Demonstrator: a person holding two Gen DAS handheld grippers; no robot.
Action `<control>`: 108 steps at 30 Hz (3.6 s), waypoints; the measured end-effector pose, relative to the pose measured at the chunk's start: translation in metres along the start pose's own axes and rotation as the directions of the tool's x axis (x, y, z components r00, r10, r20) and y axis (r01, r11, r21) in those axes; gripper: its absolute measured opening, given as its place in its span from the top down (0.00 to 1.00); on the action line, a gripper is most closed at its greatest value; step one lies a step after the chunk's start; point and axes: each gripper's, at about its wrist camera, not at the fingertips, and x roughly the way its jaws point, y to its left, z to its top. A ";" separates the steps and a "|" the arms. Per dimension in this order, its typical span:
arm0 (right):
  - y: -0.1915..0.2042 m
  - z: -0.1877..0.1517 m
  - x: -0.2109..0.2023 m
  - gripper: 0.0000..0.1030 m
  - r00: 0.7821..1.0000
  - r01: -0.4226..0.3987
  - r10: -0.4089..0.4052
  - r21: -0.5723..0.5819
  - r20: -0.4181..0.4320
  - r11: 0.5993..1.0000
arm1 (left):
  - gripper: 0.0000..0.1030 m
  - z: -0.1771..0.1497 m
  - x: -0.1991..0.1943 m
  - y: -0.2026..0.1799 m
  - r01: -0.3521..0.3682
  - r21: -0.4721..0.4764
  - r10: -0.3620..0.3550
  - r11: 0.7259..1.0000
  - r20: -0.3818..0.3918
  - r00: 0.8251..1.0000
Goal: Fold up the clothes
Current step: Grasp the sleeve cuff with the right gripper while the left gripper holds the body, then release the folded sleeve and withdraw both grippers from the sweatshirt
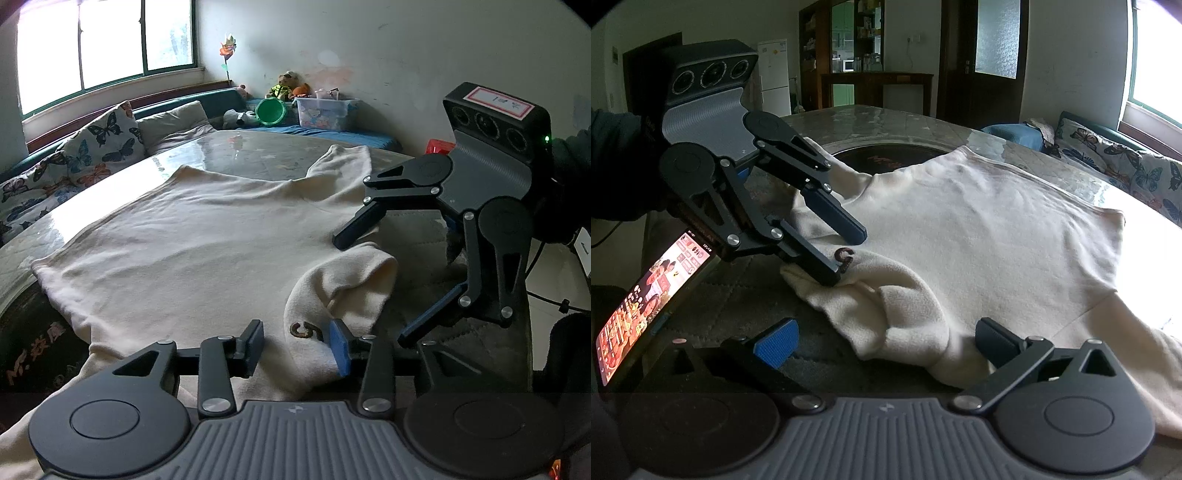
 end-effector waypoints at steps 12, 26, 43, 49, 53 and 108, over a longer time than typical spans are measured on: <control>0.000 0.000 -0.001 0.00 1.000 -0.001 0.001 0.000 -0.001 1.000 | 0.56 -0.001 0.001 -0.002 0.002 0.006 -0.002 1.000 0.000 1.000; 0.000 0.001 0.000 0.00 1.000 -0.001 0.001 0.000 0.000 1.000 | 0.55 -0.003 0.000 -0.003 0.004 0.011 -0.004 1.000 -0.001 1.000; -0.001 0.001 0.000 0.00 1.000 -0.001 0.001 0.000 0.000 1.000 | 0.50 -0.005 -0.006 -0.002 0.003 0.008 -0.003 1.000 -0.011 1.000; -0.001 0.001 0.000 0.00 1.000 -0.001 0.001 0.000 0.001 1.000 | 0.48 -0.007 -0.008 0.000 0.002 -0.001 -0.002 1.000 -0.010 1.000; -0.002 0.001 0.000 0.00 1.000 -0.001 0.001 0.000 0.001 1.000 | 0.47 -0.008 -0.009 0.002 0.006 -0.013 -0.006 1.000 -0.009 1.000; -0.002 -0.001 -0.001 0.00 1.000 -0.001 0.001 -0.002 0.000 1.000 | 0.41 -0.021 -0.059 0.047 -0.134 -0.171 0.142 0.976 0.037 0.989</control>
